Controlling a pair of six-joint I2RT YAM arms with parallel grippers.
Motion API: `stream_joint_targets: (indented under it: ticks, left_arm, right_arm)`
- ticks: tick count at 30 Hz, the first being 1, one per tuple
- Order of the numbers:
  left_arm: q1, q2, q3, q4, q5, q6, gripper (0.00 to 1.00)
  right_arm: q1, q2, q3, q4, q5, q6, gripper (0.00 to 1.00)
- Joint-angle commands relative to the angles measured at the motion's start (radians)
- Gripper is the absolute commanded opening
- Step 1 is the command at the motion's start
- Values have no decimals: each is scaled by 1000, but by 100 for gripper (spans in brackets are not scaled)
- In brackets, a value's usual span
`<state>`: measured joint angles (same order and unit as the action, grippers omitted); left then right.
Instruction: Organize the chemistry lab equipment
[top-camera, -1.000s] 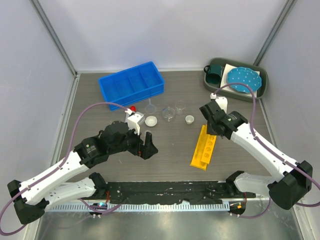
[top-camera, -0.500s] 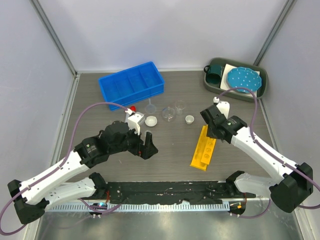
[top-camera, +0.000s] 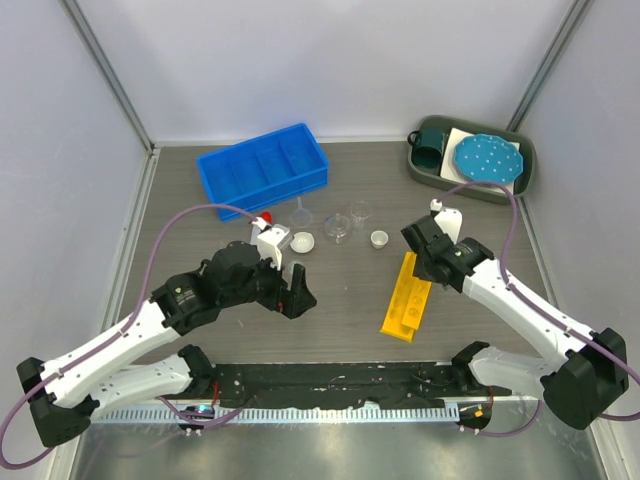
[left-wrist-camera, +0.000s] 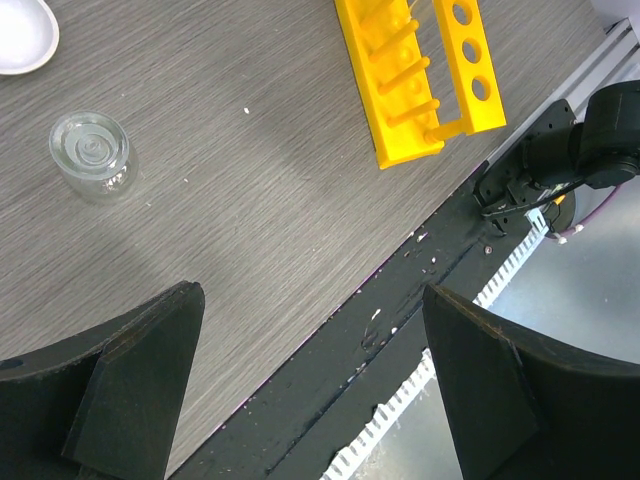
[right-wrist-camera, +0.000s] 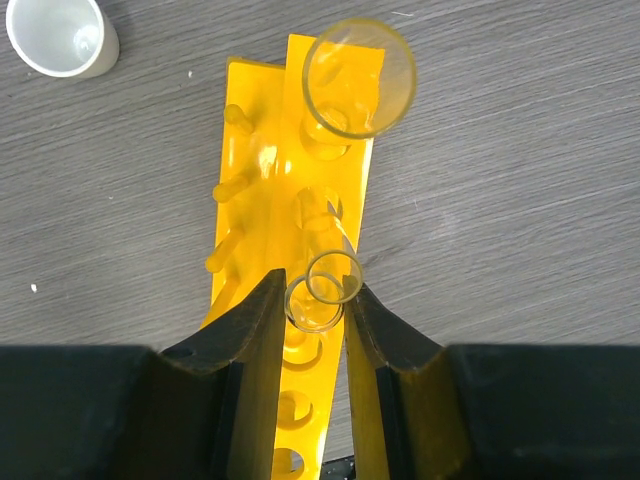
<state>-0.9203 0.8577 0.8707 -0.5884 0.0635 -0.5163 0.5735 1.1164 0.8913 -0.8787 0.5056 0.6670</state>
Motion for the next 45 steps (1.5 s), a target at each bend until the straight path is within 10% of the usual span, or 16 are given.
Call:
stream_joint_targets:
  ticks: [1,45]
  left_arm:
    - [5,4,10,21,6,7,95]
    - [3,18,5,25,6,6,94]
  right_arm:
    - [-3,-29,-12,41,37,40,20]
    - [-3,-64,-63,72,117,55,27]
